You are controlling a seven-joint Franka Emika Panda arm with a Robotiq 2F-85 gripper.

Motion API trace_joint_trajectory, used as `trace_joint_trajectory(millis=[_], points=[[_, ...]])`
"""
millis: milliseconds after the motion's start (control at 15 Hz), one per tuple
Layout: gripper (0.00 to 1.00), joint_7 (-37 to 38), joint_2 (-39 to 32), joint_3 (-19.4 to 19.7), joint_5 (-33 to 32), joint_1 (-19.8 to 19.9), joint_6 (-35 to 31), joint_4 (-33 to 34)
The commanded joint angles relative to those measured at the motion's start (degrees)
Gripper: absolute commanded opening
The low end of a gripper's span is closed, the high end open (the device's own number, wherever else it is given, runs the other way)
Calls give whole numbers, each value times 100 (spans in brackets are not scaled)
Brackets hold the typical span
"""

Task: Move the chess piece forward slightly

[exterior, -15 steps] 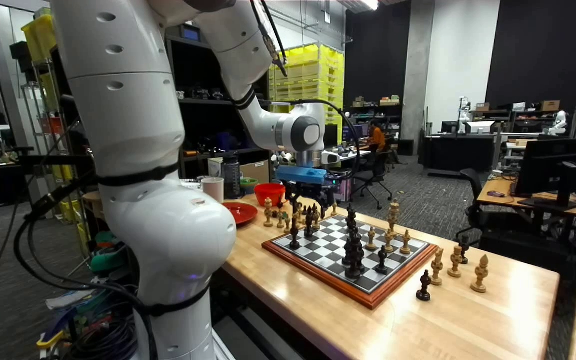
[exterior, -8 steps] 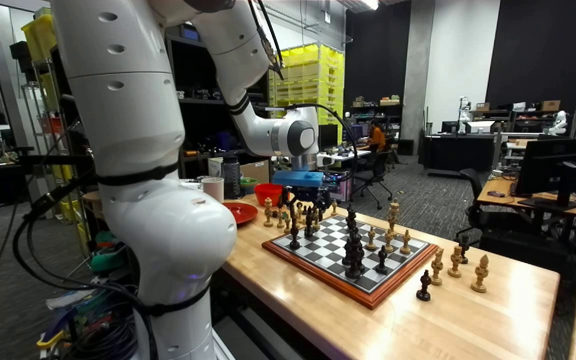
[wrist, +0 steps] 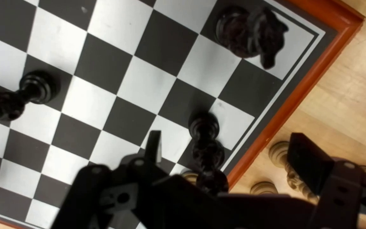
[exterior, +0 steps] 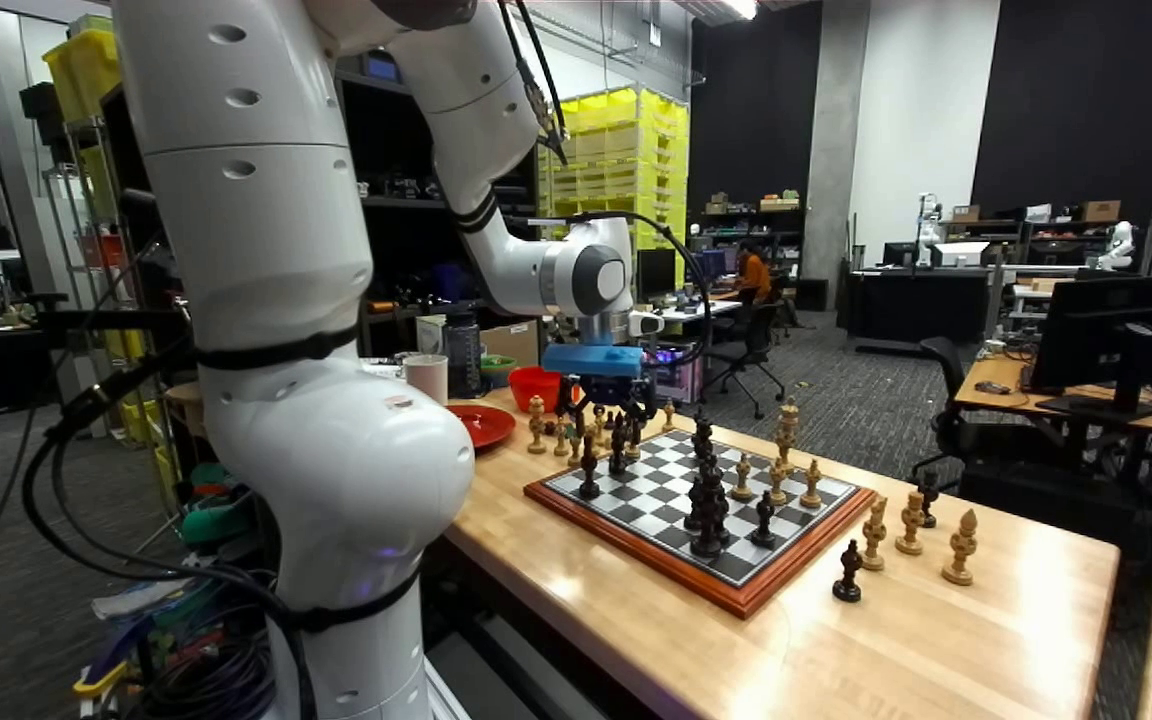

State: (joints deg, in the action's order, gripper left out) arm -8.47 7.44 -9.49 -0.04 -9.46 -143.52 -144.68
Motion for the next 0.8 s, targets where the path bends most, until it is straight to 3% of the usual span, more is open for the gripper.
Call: trace_joint_trajectory(millis=[0,667,733], points=[[100,127,-156,-15,-83,-35,-49,127],[100,385,-434,-19,-451,9,-43,454],[87,408,-461,-20,-488,8,-31,475]])
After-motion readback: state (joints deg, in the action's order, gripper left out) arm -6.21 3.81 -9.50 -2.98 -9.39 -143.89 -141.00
